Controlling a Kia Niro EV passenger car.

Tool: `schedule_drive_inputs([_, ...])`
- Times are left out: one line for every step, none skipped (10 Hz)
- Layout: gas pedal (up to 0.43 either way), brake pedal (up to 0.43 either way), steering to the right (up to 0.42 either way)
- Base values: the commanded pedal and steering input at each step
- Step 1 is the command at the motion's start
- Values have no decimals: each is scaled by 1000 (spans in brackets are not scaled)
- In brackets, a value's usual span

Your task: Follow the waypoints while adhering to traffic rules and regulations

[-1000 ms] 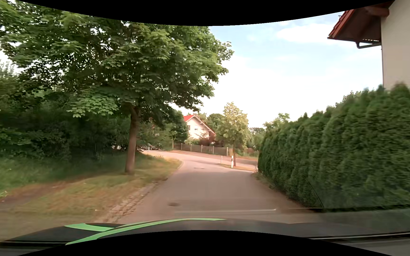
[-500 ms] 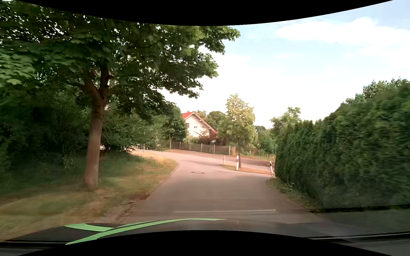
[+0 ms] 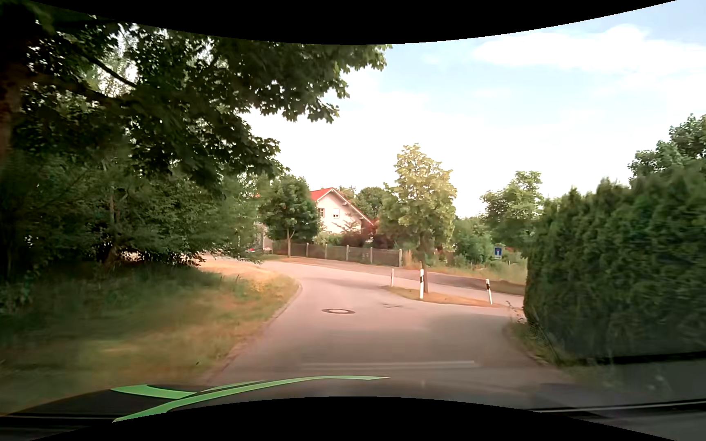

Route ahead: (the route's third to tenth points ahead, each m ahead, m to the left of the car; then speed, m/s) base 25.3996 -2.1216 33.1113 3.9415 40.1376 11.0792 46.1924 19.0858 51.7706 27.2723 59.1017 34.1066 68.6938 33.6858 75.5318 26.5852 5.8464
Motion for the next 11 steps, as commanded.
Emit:
schedule_drive_inputs([0,79,-7])
schedule_drive_inputs([0,79,-6])
schedule_drive_inputs([0,79,-4])
schedule_drive_inputs([0,79,-7])
schedule_drive_inputs([0,79,-7])
schedule_drive_inputs([0,73,-6])
schedule_drive_inputs([0,73,-5])
schedule_drive_inputs([0,73,-5])
schedule_drive_inputs([0,73,-6])
schedule_drive_inputs([0,104,-6])
schedule_drive_inputs([0,159,-7])
